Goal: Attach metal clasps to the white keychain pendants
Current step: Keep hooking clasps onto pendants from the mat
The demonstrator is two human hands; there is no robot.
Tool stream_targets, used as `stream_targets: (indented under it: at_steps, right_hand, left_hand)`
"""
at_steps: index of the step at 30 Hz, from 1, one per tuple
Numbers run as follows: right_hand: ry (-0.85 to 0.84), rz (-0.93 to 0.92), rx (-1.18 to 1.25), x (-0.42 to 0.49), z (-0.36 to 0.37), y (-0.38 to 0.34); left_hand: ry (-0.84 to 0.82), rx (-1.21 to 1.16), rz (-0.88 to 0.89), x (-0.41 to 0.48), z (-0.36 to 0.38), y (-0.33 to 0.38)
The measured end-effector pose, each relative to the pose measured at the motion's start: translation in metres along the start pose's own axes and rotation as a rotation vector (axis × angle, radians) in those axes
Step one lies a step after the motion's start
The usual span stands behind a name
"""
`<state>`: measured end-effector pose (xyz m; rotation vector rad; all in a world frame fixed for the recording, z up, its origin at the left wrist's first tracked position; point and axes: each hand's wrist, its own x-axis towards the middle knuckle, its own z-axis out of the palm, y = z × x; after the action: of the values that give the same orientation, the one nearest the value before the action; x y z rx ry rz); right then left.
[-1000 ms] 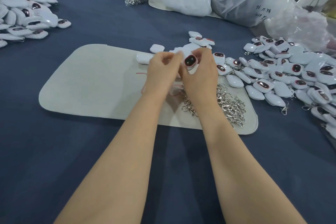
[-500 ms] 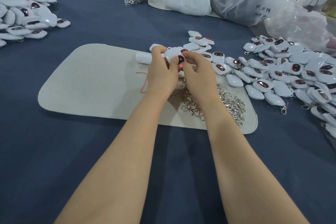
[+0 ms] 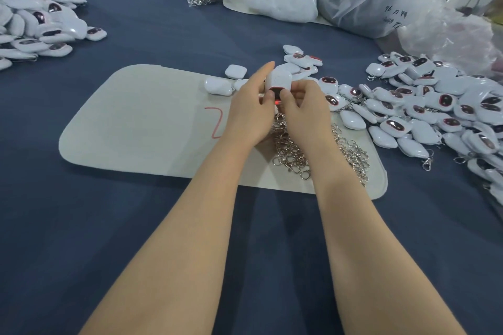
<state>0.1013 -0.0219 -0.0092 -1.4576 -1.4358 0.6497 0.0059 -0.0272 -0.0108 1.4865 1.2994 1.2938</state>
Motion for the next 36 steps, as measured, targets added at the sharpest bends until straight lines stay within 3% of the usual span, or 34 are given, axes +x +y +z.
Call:
stream_targets:
  at_steps: [5,9,21,24,26,28,30,36]
  right_hand:
    - [-0.002,0.014,0.1,-0.003,0.0,-0.002]
    - [0.041,0.04,0.196,-0.003,-0.004,-0.001]
    - [0.076,-0.017,0.098,-0.002,-0.005,-0.002]
    - [0.127,-0.005,-0.091,0.001,-0.01,0.001]
    - [0.12,0.025,-0.293,0.003,-0.016,0.007]
    - [0.019,0.097,-0.492,0.003,-0.019,0.01]
    - [-0.086,0.16,-0.686,0.001,-0.017,0.01]
    - [-0.066,0.121,-0.732,-0.001,-0.013,0.01]
  left_hand:
    - [0.085,-0.106,-0.07,0.0,0.001,0.0]
    - [0.049,-0.025,-0.002,0.002,0.002,0.0]
    - [0.118,-0.076,-0.032,-0.002,0.002,0.004]
    - [0.204,-0.092,-0.104,0.002,0.0,0.002]
    - [0.231,-0.25,-0.249,0.004,-0.001,0.001]
    - [0.201,-0.446,-0.387,0.004,0.0,0.002]
    - [0.169,-0.487,-0.445,0.003,0.003,0.003]
    - [0.212,-0.471,-0.441,0.005,0.006,0.001]
